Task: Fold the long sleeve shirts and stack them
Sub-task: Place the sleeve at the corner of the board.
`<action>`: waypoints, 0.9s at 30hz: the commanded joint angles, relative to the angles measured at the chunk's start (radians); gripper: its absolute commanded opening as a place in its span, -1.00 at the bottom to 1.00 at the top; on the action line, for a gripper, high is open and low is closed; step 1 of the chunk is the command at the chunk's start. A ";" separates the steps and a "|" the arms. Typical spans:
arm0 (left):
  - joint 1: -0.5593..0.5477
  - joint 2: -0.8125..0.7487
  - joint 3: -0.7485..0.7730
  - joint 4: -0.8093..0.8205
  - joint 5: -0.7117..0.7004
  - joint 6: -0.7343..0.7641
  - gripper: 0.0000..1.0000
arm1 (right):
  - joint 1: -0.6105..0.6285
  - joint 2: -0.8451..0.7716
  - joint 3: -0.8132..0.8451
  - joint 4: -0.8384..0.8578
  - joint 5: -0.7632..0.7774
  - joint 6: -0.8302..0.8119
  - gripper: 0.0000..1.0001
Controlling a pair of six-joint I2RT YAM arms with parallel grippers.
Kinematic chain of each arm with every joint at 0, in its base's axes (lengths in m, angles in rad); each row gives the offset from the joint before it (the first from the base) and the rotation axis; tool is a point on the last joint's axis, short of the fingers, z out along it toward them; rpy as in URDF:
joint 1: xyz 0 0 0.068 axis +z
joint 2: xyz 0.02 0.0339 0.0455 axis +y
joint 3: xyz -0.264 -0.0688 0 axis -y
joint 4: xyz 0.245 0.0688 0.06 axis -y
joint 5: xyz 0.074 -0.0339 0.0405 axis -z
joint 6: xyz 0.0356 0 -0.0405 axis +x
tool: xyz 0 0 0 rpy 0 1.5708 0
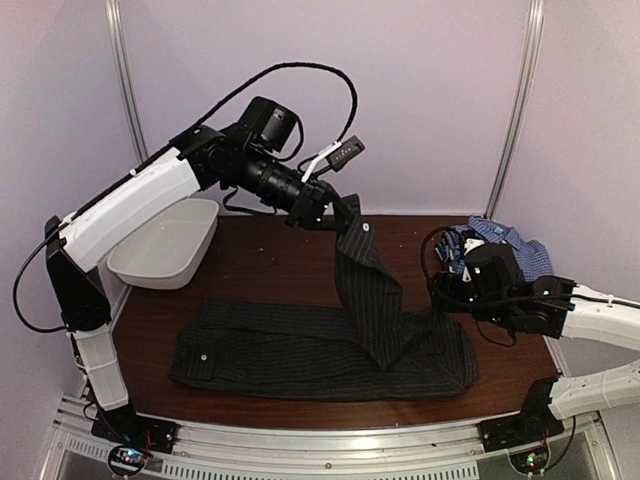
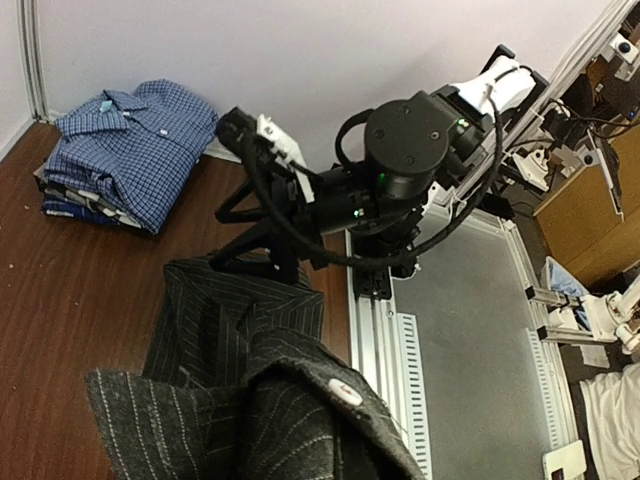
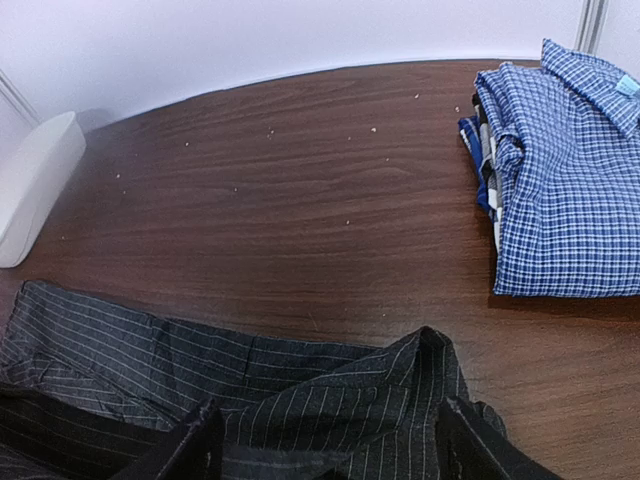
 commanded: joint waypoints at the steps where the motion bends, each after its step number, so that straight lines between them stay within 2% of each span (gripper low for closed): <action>1: -0.004 0.036 0.131 -0.085 0.003 0.169 -1.00 | -0.010 0.033 -0.024 0.066 -0.077 0.000 0.46; 4: -0.003 0.074 0.226 -0.125 -0.002 0.204 -1.00 | -0.025 0.046 -0.026 0.080 -0.104 -0.002 0.46; 11: -0.004 0.083 0.247 -0.088 0.016 0.230 -1.00 | -0.087 0.048 -0.046 0.093 -0.157 -0.007 0.46; 17: -0.017 0.104 0.294 -0.063 0.091 0.286 -1.00 | -0.176 0.049 -0.079 0.113 -0.226 -0.006 0.46; 21: -0.045 0.124 0.312 -0.057 0.072 0.295 -1.00 | -0.200 0.054 -0.080 0.122 -0.256 -0.021 0.46; 27: -0.064 0.144 0.277 -0.079 0.009 0.323 -1.00 | -0.203 0.050 -0.032 0.131 -0.338 -0.126 0.51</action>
